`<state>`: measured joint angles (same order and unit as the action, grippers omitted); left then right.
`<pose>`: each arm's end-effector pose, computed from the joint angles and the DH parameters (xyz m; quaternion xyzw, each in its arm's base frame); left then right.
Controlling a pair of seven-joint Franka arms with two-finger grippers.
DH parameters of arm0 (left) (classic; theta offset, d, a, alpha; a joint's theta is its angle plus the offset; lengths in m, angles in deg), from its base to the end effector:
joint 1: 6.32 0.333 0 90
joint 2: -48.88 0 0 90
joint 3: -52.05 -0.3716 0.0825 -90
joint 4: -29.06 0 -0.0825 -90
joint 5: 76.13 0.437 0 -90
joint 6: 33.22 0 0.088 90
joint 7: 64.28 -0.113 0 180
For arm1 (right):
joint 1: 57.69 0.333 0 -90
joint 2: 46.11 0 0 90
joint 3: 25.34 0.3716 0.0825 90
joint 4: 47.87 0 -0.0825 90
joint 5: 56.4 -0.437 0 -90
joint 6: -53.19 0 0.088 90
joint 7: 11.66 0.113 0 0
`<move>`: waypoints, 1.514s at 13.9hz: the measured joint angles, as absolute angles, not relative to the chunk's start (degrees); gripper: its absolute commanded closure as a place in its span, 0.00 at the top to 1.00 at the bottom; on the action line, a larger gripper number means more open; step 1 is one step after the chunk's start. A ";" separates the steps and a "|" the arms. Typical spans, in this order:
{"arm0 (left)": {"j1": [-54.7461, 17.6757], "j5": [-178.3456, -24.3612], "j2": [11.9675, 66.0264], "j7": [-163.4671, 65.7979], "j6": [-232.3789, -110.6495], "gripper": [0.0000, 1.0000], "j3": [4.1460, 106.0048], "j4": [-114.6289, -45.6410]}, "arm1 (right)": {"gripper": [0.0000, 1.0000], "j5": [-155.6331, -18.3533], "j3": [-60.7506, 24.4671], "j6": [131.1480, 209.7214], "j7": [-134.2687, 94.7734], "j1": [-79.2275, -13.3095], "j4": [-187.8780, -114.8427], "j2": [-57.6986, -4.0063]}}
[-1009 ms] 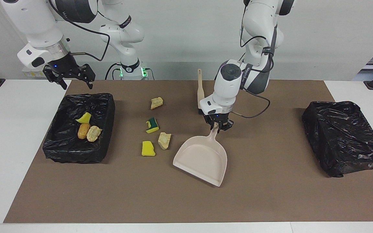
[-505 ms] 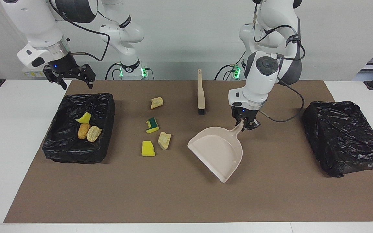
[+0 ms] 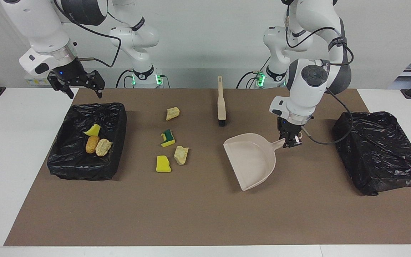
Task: Sweep and dump trash in bin
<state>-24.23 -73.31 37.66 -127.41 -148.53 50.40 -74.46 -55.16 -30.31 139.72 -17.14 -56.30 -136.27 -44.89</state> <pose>0.6474 -0.1867 0.4615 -0.7623 0.6467 0.0054 0.0250 0.6073 -0.0399 0.6707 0.9994 0.0162 -0.0278 0.0096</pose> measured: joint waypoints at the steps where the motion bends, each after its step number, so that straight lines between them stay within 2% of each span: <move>1: -23.50 -73.18 37.66 -129.19 -148.53 0.00 50.41 -74.52 | 1.00 -55.16 -30.31 139.72 -17.14 -56.30 -136.27 -44.89; 21: -20.80 -67.71 37.64 -138.39 -148.64 0.00 50.52 -75.91 | 1.00 -55.16 -30.31 139.72 -17.14 -56.30 -136.27 -44.89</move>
<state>-20.80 -67.71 37.64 -138.39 -148.64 50.52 -75.91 -55.16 -30.31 139.72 -17.14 -56.30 -136.27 -44.89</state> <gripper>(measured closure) 0.670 0.000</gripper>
